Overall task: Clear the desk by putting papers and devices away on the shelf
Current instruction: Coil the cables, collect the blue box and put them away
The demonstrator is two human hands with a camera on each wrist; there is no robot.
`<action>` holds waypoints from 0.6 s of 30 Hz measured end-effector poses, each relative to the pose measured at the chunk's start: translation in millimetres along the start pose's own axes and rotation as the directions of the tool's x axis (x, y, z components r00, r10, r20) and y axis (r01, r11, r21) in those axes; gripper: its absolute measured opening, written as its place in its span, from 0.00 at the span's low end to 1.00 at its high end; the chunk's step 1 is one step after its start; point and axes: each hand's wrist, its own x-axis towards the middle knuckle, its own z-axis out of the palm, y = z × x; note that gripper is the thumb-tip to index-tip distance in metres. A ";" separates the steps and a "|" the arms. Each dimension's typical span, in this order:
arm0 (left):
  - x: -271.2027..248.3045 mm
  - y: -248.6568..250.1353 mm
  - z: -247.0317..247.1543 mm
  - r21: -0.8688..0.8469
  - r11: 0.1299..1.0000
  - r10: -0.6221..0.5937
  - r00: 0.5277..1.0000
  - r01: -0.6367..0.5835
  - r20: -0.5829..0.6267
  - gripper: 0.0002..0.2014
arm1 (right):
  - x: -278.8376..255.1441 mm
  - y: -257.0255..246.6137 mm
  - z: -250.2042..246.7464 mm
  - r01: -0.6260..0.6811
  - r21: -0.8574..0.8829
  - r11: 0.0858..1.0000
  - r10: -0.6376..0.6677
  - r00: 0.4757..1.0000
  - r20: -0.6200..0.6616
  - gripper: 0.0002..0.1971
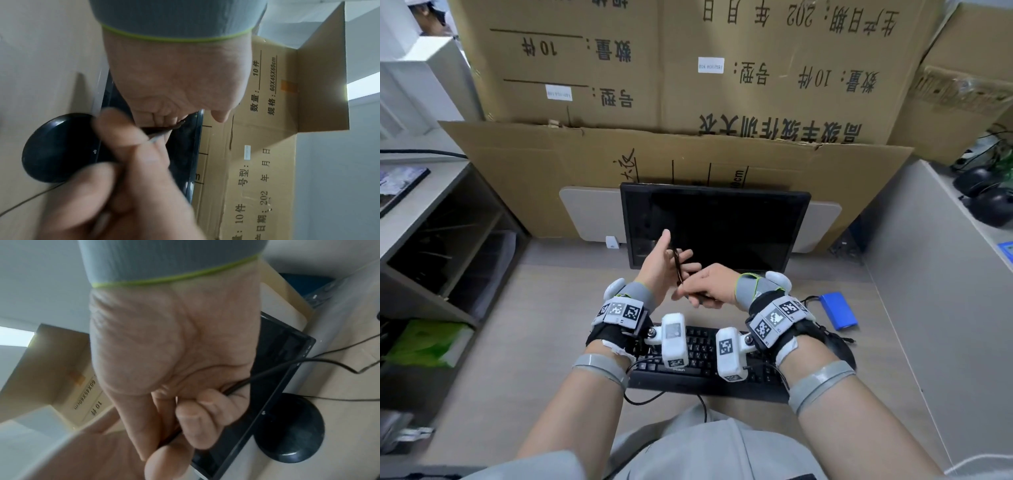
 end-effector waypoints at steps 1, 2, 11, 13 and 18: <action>-2.1 1.7 -0.4 -0.056 0.998 0.021 1.000 -0.021 -0.007 0.39 | -0.4 4.0 0.9 -0.048 -0.037 0.998 0.049 0.998 0.038 0.13; -2.8 3.6 -2.1 -0.095 0.995 0.044 0.999 -0.044 0.001 0.38 | -0.3 9.8 2.1 -0.087 -0.051 0.995 0.090 0.994 0.057 0.13; -14.5 0.4 -3.2 0.128 0.991 -0.056 0.994 0.044 0.094 0.31 | 23.8 35.2 -16.0 -0.045 0.245 0.968 0.171 0.835 -0.523 0.21; -17.7 -6.0 1.4 0.305 0.950 -0.131 0.976 0.072 0.175 0.36 | 28.1 25.4 -21.1 0.041 0.190 0.981 0.071 0.835 -0.546 0.21; -13.1 -9.2 10.6 0.417 0.908 -0.133 0.971 0.040 0.198 0.38 | 24.4 12.2 -19.1 0.032 -0.040 0.999 -0.046 0.903 -0.426 0.18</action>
